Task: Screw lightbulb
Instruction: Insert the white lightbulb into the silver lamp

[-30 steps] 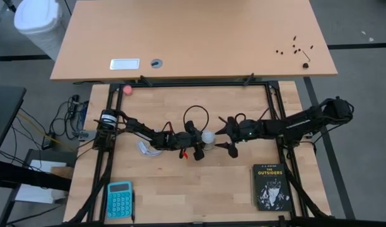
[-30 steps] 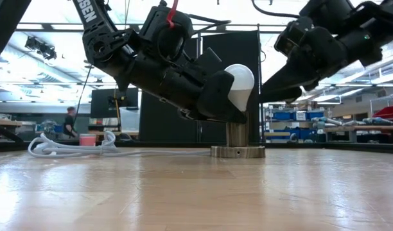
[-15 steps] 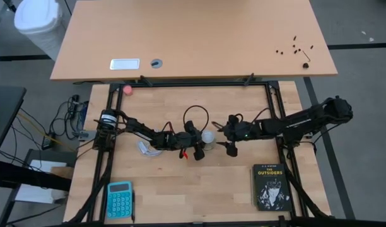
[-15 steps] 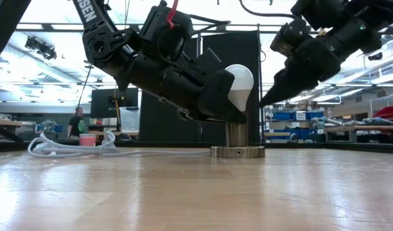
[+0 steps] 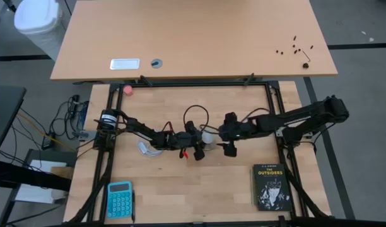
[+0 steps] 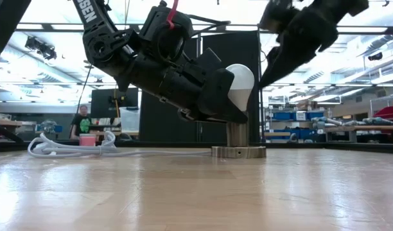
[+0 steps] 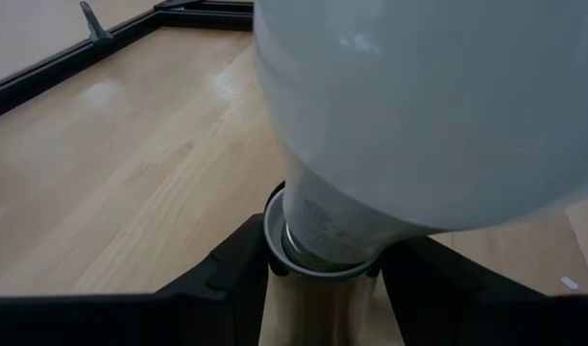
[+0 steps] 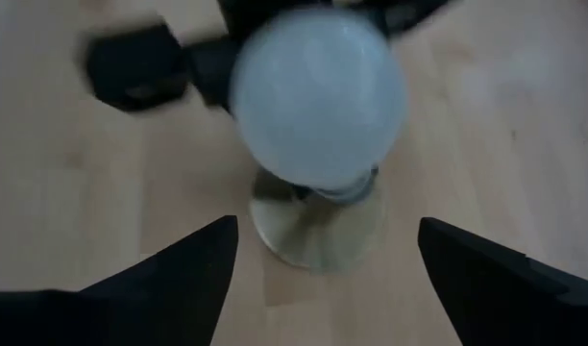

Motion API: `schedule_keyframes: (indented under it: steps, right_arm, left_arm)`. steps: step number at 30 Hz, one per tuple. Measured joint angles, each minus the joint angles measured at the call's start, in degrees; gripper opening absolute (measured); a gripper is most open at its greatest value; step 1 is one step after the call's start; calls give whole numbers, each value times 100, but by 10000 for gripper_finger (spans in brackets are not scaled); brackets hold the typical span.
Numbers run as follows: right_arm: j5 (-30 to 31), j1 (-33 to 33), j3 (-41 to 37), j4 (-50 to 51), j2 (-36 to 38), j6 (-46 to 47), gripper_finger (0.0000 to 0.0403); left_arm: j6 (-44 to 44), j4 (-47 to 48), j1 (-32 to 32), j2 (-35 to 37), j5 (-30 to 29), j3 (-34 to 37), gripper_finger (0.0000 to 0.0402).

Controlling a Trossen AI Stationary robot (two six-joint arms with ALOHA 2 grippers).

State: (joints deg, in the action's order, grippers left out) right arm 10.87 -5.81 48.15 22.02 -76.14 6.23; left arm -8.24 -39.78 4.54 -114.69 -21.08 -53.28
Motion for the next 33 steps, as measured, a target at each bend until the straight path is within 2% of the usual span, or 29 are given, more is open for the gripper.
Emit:
schedule_keyframes:
  steps: [5, 10, 26, 33]
  right_arm:
    - [44, 36, 771, 825, -821, -133, 340]
    - [432, -44, 1382, 1192, -1291, -317, 343]
    - [575, -115, 1530, 755, -1515, -655, 336]
    - [599, -134, 1531, 439, -1565, -931, 318]
  left_arm:
    - [-102, -33, 0, -7, 4, 4, 177]
    - [-127, -43, 0, -7, 9, 4, 177]
    - [-296, -103, 12, -11, -20, 4, 177]
    - [-319, -104, 13, -11, -20, 4, 177]
